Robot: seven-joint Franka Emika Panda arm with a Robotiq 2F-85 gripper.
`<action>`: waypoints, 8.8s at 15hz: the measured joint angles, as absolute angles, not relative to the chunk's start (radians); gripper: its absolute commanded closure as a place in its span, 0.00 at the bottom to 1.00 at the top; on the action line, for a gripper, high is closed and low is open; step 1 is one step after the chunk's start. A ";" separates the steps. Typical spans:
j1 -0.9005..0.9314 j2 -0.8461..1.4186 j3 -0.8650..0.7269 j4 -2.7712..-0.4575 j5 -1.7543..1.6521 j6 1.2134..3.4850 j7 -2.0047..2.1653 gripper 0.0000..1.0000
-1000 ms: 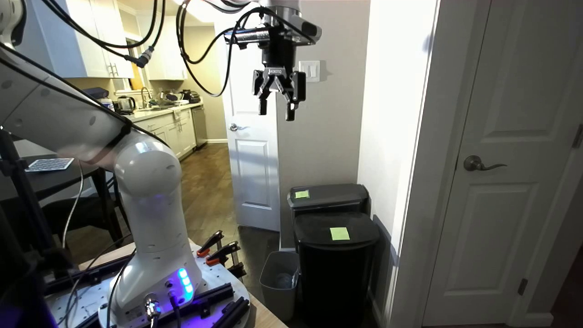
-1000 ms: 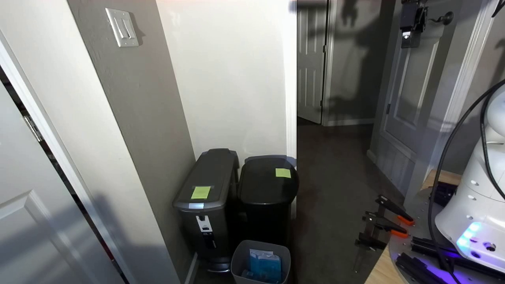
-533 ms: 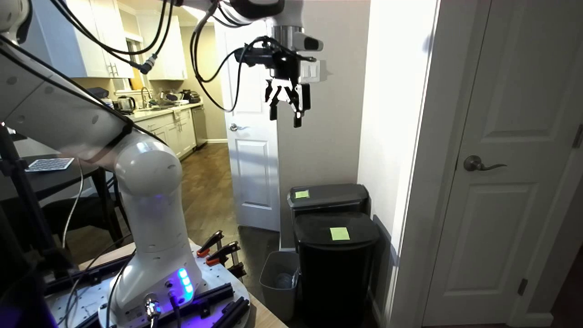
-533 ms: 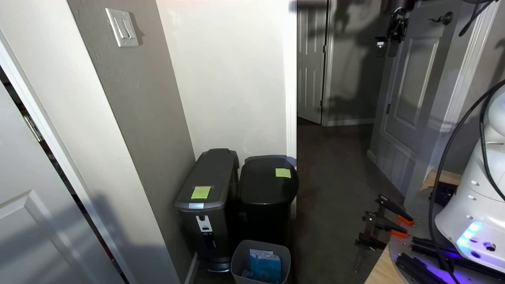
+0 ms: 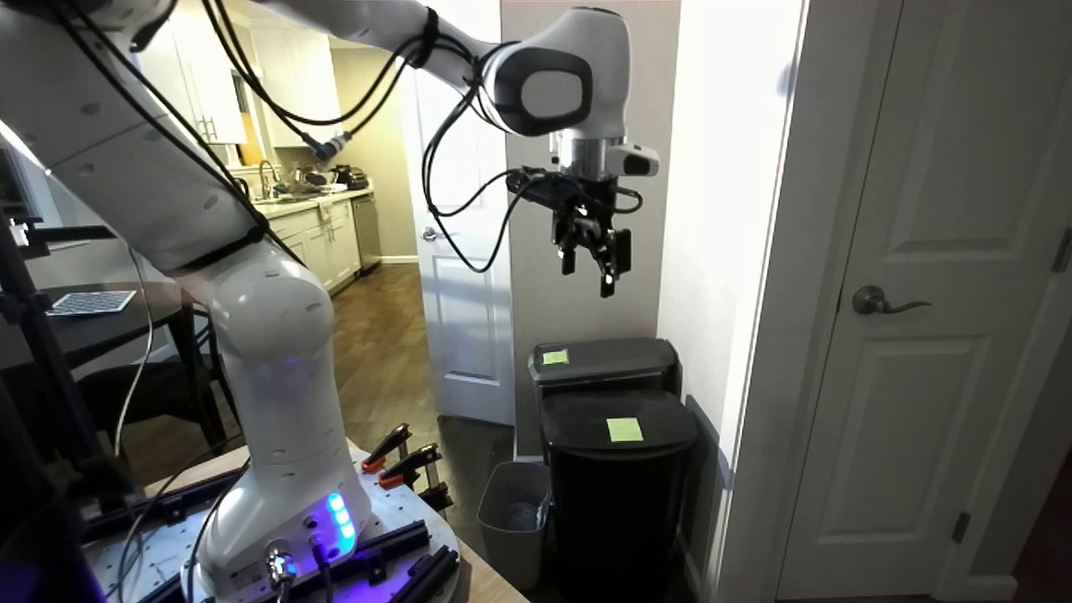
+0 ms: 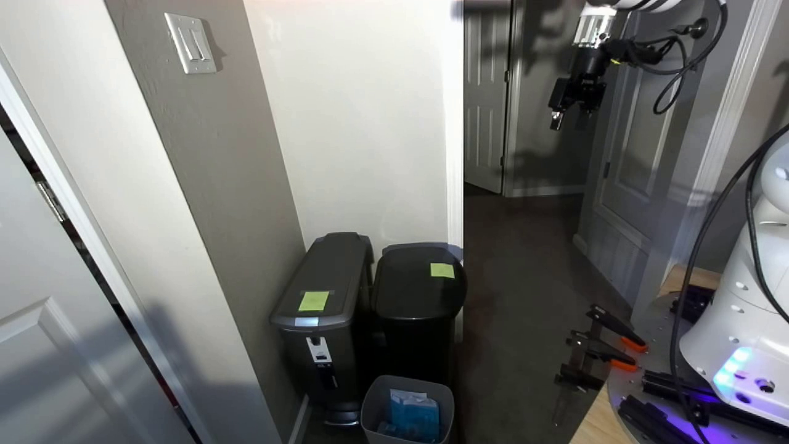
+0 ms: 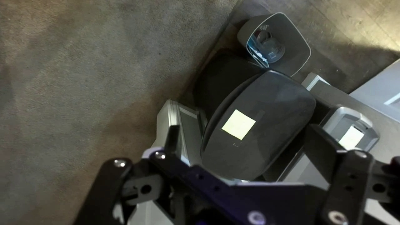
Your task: Open the lid of the black bin
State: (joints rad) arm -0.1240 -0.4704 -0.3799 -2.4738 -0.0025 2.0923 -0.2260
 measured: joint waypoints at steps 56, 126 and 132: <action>-0.468 0.696 -0.135 -1.863 1.056 2.277 -0.536 0.00; -0.504 1.411 0.094 -1.168 1.268 2.200 -0.576 0.00; -0.491 1.367 0.105 -1.206 1.270 2.278 -0.580 0.00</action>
State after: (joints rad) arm -0.4912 1.3665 0.1052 -1.2057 1.2700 2.2778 -0.5802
